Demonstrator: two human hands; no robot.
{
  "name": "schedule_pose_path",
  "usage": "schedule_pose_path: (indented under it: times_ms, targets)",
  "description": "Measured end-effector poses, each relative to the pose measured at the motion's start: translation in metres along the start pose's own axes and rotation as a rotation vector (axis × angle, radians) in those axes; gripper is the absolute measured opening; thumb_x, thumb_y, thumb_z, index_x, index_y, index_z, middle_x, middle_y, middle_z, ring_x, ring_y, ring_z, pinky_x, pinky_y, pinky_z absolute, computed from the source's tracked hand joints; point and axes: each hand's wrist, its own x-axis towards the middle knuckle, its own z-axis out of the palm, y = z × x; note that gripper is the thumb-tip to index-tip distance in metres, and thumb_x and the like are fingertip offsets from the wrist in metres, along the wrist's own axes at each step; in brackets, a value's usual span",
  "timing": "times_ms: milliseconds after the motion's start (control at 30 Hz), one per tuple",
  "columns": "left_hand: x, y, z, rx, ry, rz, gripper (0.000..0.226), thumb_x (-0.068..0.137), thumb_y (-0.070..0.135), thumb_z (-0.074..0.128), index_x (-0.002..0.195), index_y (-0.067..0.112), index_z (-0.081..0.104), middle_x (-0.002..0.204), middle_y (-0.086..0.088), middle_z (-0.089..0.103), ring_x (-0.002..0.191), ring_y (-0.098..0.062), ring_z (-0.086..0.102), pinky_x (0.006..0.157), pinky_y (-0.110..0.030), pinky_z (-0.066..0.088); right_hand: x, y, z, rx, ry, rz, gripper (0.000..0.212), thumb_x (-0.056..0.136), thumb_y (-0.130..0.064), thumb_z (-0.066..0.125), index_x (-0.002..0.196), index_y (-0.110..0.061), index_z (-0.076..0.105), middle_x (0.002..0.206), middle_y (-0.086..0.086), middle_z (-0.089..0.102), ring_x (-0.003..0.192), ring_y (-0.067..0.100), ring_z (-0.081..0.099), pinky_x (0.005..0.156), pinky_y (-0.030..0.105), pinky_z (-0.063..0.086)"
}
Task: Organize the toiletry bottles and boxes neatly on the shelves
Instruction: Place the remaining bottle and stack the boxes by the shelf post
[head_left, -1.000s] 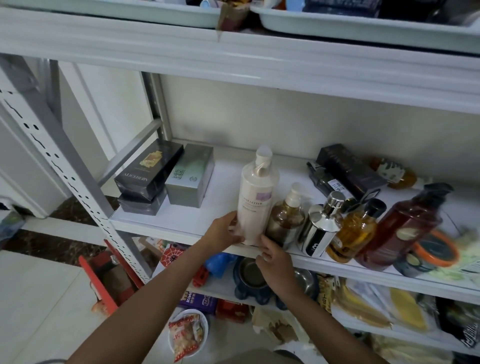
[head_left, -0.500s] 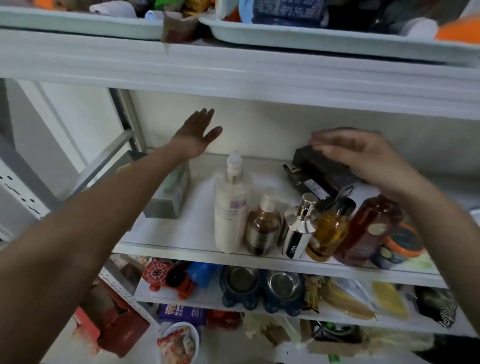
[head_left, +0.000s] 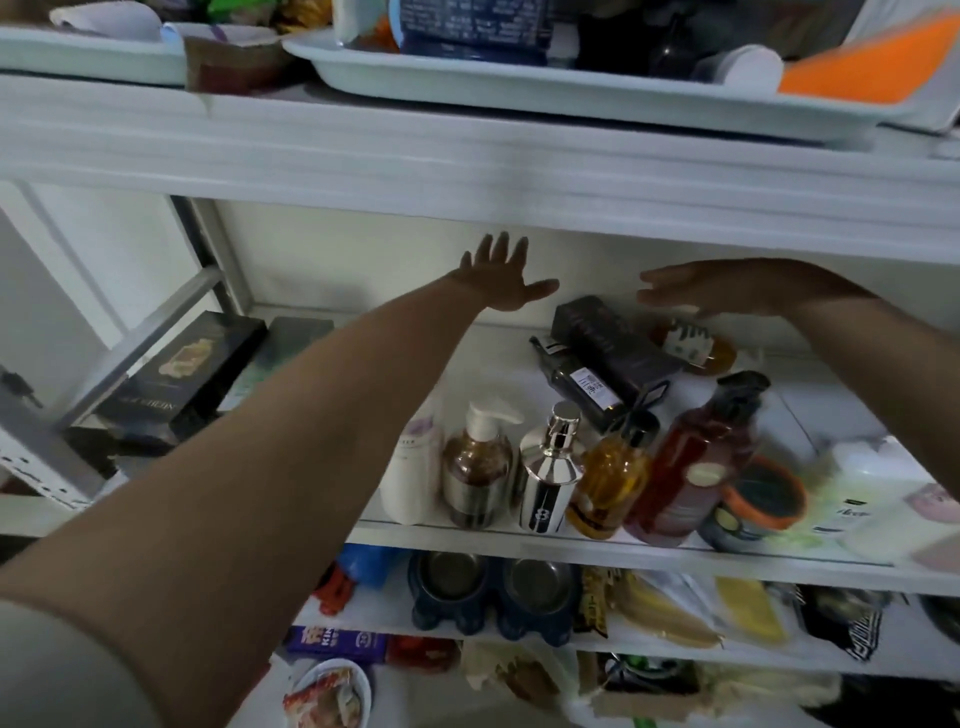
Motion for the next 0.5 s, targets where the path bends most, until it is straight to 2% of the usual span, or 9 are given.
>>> schedule_pose_path:
  times_ms: [67,100,200,233,267,333,367,433,500]
  targets:
    - [0.004,0.01,0.011,0.013,-0.04,0.0,0.085,0.092,0.066,0.027,0.151,0.016,-0.008,0.158,-0.011,-0.015,0.146,-0.029,-0.013,0.116,-0.048,0.0,0.007,0.007,-0.002,-0.038,-0.091,0.019,0.075,0.076,-0.06,0.063,0.139,-0.024,0.041,0.143,-0.002,0.042,0.127,0.015,0.042,0.104,0.034,0.035]
    - [0.007,0.014,0.017,0.01,-0.052,-0.003,0.086,0.092,0.065,0.028,0.151,0.016,-0.009,0.158,-0.011,-0.015,0.146,-0.029,-0.012,0.117,-0.048,0.0,0.011,0.011,-0.003,-0.068,-0.141,0.037,0.063,0.082,-0.053,0.059,0.135,-0.023,0.044,0.138,-0.002,0.047,0.119,0.013,0.046,0.101,0.034,0.037]
    - [0.015,0.02,0.036,0.012,-0.1,-0.041,0.086,0.092,0.065,0.03,0.151,0.015,-0.009,0.158,-0.011,-0.015,0.146,-0.029,-0.011,0.117,-0.049,0.003,0.021,0.027,-0.007,-0.164,-0.298,0.05,0.092,0.045,-0.079,0.071,0.119,-0.028,0.054,0.117,-0.008,0.059,0.102,0.006,0.057,0.089,0.031,0.047]
    - [0.017,0.021,0.042,0.02,-0.121,-0.059,0.086,0.092,0.065,0.03,0.151,0.016,-0.009,0.158,-0.01,-0.015,0.146,-0.029,-0.01,0.118,-0.049,0.003,0.028,0.035,-0.009,-0.166,-0.316,0.057,0.096,0.045,-0.079,0.071,0.125,-0.027,0.052,0.121,-0.007,0.058,0.107,0.008,0.057,0.091,0.032,0.047]
    - [0.019,0.023,0.047,0.03,-0.143,-0.078,0.087,0.092,0.065,0.03,0.151,0.016,-0.009,0.158,-0.01,-0.015,0.146,-0.029,-0.01,0.118,-0.049,0.004,0.034,0.041,-0.009,-0.161,-0.324,0.076,0.088,0.059,-0.072,0.068,0.131,-0.025,0.048,0.128,-0.004,0.056,0.114,0.012,0.055,0.095,0.035,0.046]
    - [0.024,0.025,0.058,0.034,-0.19,-0.11,0.087,0.091,0.065,0.031,0.151,0.015,-0.01,0.158,-0.01,-0.014,0.146,-0.029,-0.01,0.117,-0.048,0.003,0.041,0.049,-0.004,-0.122,-0.326,0.096,0.055,0.089,-0.046,0.055,0.136,-0.021,0.042,0.134,0.001,0.052,0.12,0.017,0.052,0.1,0.038,0.044]
    - [0.025,0.027,0.064,0.032,-0.213,-0.117,0.087,0.092,0.064,0.031,0.151,0.014,-0.01,0.158,-0.012,-0.014,0.146,-0.03,-0.009,0.117,-0.046,0.002,0.046,0.056,-0.001,-0.101,-0.324,0.097,0.047,0.094,-0.039,0.05,0.136,-0.02,0.041,0.133,0.003,0.052,0.12,0.018,0.052,0.099,0.038,0.045]
    - [0.026,0.032,0.076,0.026,-0.261,-0.131,0.087,0.093,0.062,0.03,0.151,0.01,-0.01,0.158,-0.016,-0.011,0.146,-0.031,-0.006,0.117,-0.043,0.002,0.053,0.067,0.005,-0.075,-0.362,0.098,0.045,0.094,-0.037,0.051,0.135,-0.019,0.043,0.131,0.002,0.055,0.12,0.017,0.053,0.099,0.037,0.045]
    - [0.028,0.037,0.083,0.02,-0.332,-0.172,0.089,0.092,0.064,0.031,0.15,0.011,-0.012,0.159,-0.014,-0.006,0.147,-0.031,0.003,0.117,-0.044,0.009,0.06,0.078,0.016,-0.054,-0.419,0.085,0.062,0.082,-0.05,0.062,0.134,-0.02,0.048,0.129,-0.001,0.058,0.119,0.014,0.054,0.104,0.035,0.042]
